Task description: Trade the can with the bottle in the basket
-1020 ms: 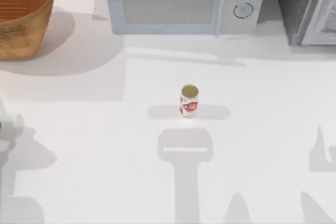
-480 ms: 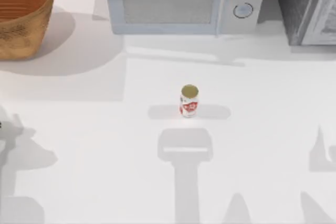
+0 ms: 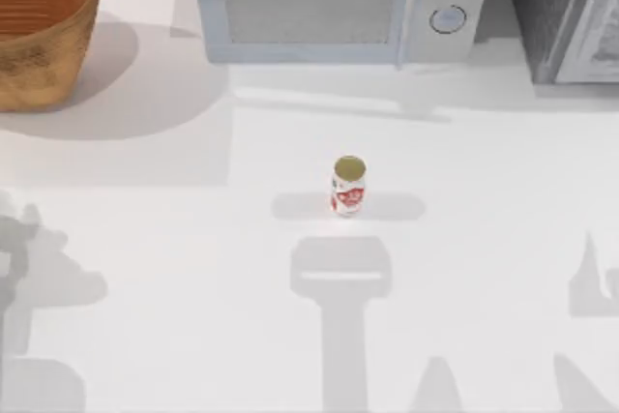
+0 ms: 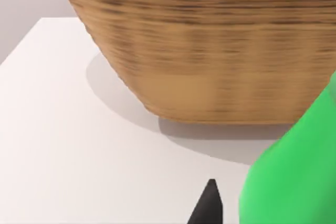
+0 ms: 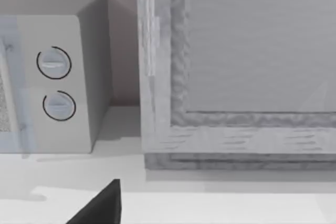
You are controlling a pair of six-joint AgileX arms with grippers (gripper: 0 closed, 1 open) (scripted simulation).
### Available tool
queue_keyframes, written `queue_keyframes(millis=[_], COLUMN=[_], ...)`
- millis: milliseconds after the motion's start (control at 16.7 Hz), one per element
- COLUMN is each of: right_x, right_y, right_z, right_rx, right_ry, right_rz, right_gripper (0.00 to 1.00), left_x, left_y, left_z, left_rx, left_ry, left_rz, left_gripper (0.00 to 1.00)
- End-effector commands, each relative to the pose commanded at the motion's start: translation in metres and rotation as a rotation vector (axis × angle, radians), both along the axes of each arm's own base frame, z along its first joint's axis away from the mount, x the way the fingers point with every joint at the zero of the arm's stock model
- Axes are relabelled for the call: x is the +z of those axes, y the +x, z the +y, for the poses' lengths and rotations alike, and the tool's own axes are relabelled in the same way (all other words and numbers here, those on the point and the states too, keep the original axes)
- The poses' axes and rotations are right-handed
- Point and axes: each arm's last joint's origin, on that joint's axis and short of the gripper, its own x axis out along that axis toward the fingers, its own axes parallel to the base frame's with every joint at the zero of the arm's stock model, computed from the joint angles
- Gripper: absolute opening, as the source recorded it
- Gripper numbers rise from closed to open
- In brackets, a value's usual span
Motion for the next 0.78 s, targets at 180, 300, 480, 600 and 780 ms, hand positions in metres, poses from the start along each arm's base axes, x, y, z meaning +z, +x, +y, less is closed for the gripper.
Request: queue_keyframes(millis=[180, 300, 480, 600, 780], right_x=[0.000, 0.000, 0.000, 0.000, 0.000], right_y=[0.000, 0.000, 0.000, 0.000, 0.000], right_z=[0.000, 0.000, 0.000, 0.000, 0.000], right_rx=[0.000, 0.000, 0.000, 0.000, 0.000], right_ry=[0.000, 0.000, 0.000, 0.000, 0.000], right_rz=[0.000, 0.000, 0.000, 0.000, 0.000], right_gripper=[1.00, 1.00, 1.00, 1.00, 1.00], left_x=[0.025, 0.048, 0.088, 0.112, 0.147], left_y=[0.021, 0.039, 0.066, 0.083, 0.107], left_z=[0.019, 0.035, 0.058, 0.066, 0.065], left_rx=[0.065, 0.116, 0.180, 0.200, 0.187], left_ry=[0.050, 0.081, 0.109, 0.106, 0.080], left_rz=[-0.100, -0.156, -0.187, -0.155, -0.074], left_gripper=[0.00, 0.00, 0.00, 0.00, 0.00])
